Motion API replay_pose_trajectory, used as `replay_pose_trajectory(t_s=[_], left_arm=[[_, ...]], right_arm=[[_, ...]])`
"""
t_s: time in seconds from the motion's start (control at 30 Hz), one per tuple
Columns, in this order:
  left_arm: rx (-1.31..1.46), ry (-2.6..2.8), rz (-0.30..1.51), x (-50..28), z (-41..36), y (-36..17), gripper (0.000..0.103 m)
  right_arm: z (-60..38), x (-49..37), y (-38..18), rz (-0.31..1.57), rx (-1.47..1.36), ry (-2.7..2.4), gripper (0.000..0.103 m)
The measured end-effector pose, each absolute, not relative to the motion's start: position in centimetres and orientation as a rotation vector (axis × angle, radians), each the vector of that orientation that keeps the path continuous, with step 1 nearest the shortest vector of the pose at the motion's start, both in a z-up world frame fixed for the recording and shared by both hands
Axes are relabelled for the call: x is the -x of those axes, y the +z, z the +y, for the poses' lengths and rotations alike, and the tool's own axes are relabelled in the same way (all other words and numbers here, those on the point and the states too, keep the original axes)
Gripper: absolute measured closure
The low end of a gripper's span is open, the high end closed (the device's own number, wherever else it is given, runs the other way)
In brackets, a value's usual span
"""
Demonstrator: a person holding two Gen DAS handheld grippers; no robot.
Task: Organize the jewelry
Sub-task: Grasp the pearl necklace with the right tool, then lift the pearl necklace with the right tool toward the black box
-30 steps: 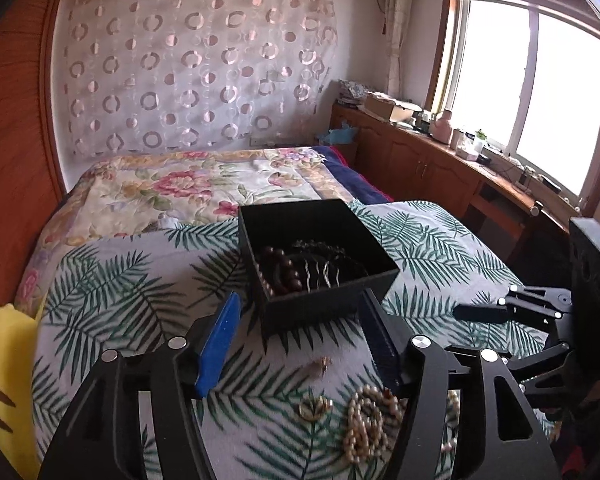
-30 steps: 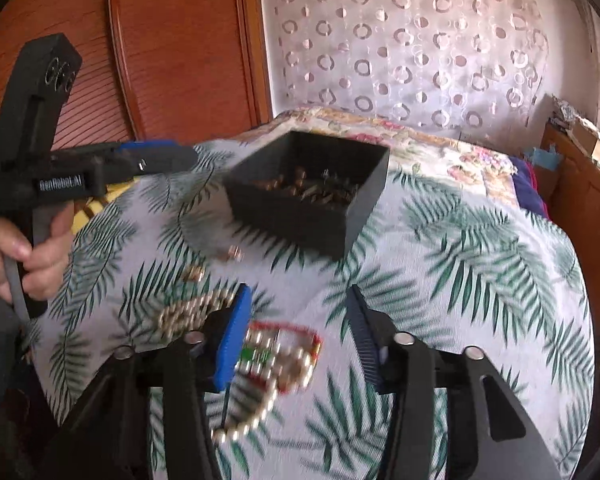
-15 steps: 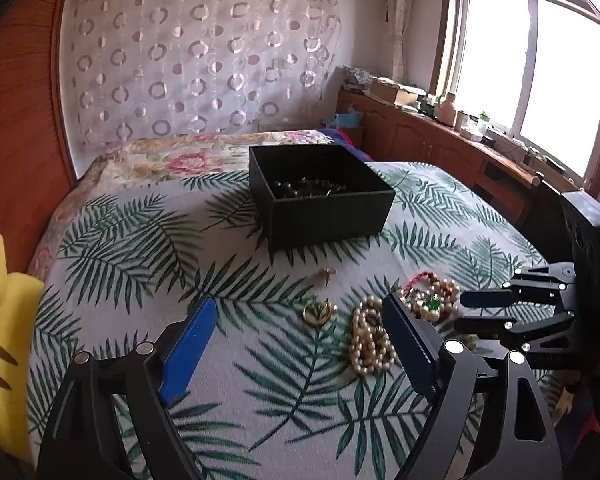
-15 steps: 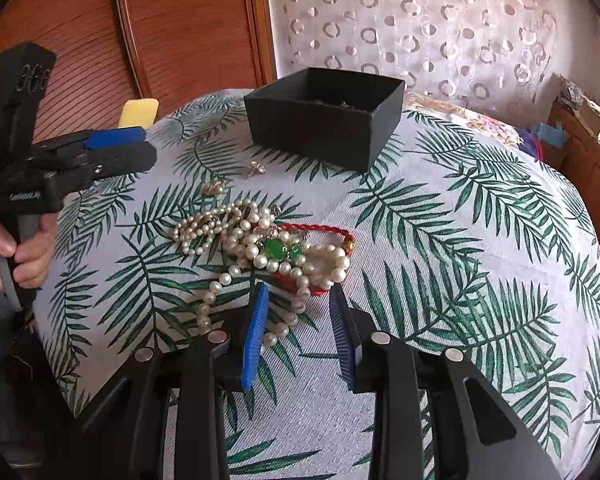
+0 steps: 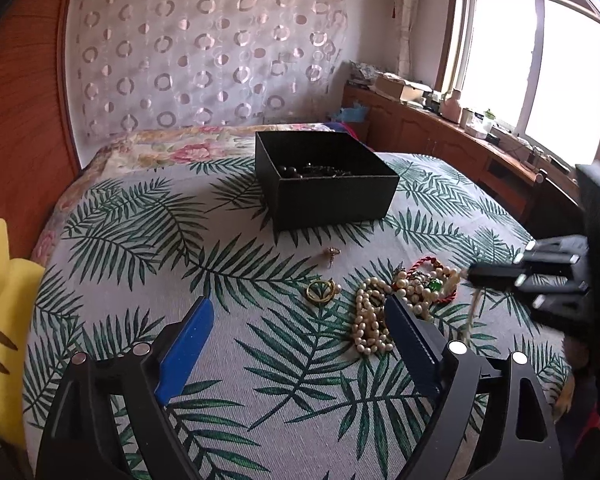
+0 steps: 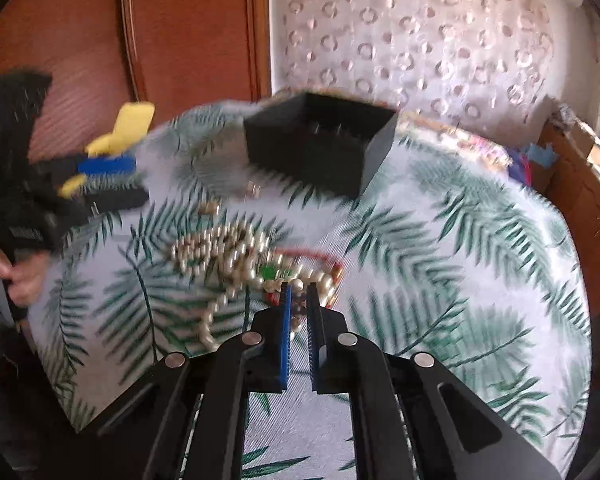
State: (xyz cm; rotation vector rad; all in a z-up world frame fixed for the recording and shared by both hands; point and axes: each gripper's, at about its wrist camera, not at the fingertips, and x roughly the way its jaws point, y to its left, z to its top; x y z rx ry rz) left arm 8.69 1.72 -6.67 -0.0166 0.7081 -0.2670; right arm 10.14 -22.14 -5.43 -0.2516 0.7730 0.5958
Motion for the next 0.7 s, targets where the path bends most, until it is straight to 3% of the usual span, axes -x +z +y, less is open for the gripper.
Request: replay_pose_trajectory(t_s=[0.7], left_arm=[[-0.009,-0.318,0.761,-8.7,-0.3,-7.4,0.019]], right_arm=[[-25.6,-10.2,5.7,0.491,0.217,0.538,0.095]])
